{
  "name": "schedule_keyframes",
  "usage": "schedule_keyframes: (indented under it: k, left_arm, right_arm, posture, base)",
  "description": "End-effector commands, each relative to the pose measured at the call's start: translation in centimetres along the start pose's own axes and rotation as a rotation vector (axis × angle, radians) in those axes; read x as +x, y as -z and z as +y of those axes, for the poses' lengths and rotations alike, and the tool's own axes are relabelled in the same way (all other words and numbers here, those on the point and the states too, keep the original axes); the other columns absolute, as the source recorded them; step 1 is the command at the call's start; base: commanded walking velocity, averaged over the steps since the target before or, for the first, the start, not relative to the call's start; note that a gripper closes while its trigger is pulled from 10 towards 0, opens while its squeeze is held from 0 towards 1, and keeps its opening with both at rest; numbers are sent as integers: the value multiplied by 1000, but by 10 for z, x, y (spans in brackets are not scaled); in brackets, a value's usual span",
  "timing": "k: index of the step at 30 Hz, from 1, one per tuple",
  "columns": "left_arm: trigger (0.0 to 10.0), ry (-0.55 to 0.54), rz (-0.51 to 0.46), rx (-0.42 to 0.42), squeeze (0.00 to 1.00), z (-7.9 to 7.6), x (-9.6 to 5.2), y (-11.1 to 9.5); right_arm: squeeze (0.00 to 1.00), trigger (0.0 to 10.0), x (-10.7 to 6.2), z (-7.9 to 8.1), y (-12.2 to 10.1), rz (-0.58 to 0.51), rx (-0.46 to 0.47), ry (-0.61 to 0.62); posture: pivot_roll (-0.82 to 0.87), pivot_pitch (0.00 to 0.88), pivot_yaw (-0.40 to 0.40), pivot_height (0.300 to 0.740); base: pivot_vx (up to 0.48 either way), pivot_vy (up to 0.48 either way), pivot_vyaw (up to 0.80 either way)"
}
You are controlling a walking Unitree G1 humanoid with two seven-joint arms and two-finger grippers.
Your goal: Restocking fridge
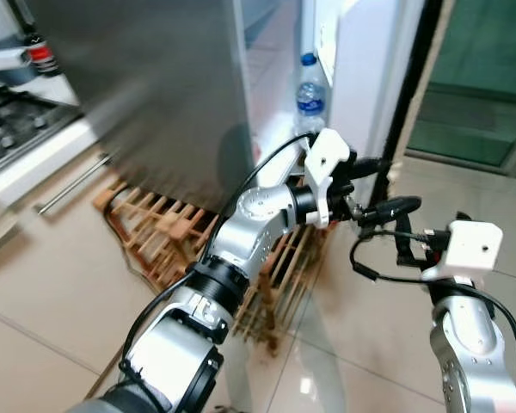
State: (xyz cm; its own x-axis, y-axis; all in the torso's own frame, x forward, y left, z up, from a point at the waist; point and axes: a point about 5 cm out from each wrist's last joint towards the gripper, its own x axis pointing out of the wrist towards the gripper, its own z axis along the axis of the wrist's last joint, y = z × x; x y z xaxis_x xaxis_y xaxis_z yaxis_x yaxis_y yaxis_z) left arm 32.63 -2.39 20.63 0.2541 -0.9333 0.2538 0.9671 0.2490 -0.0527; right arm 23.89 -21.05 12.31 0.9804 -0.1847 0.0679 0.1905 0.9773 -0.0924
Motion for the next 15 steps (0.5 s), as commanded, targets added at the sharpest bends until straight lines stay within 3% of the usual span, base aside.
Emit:
schedule_keyframes:
  k: [1, 2, 3, 4, 5, 7, 8, 9, 10, 13, 15]
  left_arm:
    - [10000, -23, -121, -83, 0, -13, 10, -2]
    - [10000, -74, -125, -67, 0, -5, -2, -3]
    - [10000, -200, -123, -46, 0, 12, -30, -4]
    - [10000, -200, -123, -46, 0, 12, -30, -4]
    - [10000, -270, -127, -43, 0, 21, -45, -6]
    - [10000, -515, -162, -66, 0, 46, -92, -12]
    - [10000, -600, -177, -76, 0, 53, -109, -14]
    - [10000, -742, -178, -71, 0, 63, -137, -13]
    - [10000, -742, -178, -71, 0, 63, -137, -13]
    - [10000, -1007, -147, -47, 0, 71, -193, -7]
    - [10000, -1149, -117, -38, 0, 64, -228, 0]
  right_arm:
    - [0, 10000, 3, 6, -10, -40, 6, -15]
    - [0, 10000, 4, 6, -11, -47, 11, -19]
    - [0, 10000, 8, 9, -12, -53, 26, -34]
    - [0, 10000, 8, 9, -12, -53, 26, -34]
    - [0, 10000, 10, 10, -12, -54, 31, -39]
    - [0, 10000, 19, 10, -12, -55, 50, -34]
    - [0, 10000, 22, 10, -12, -56, 60, -27]
    - [0, 10000, 26, 10, -14, -62, 67, -27]
    - [0, 10000, 26, 10, -14, -62, 67, -27]
    - [0, 10000, 32, 14, -17, -71, 71, -42]
    - [0, 10000, 34, 17, -17, -71, 69, -60]
  posture:
    - [-209, 0, 131, 740]
    - [-203, 0, 129, 740]
    - [-172, 0, 120, 740]
    - [-172, 0, 120, 740]
    - [-167, 0, 120, 740]
    - [-138, 0, 116, 740]
    - [-138, 0, 116, 740]
    - [-138, 0, 116, 740]
    - [-138, 0, 116, 740]
    - [-81, 0, 93, 740]
    - [-81, 0, 93, 740]
  base:
    - [0, 0, 0]
    - [0, 0, 0]
    - [0, 0, 0]
    - [0, 0, 0]
    - [0, 0, 0]
    - [0, 0, 0]
    - [0, 0, 0]
    - [0, 0, 0]
    - [0, 0, 0]
    - [0, 0, 0]
    - [0, 0, 0]
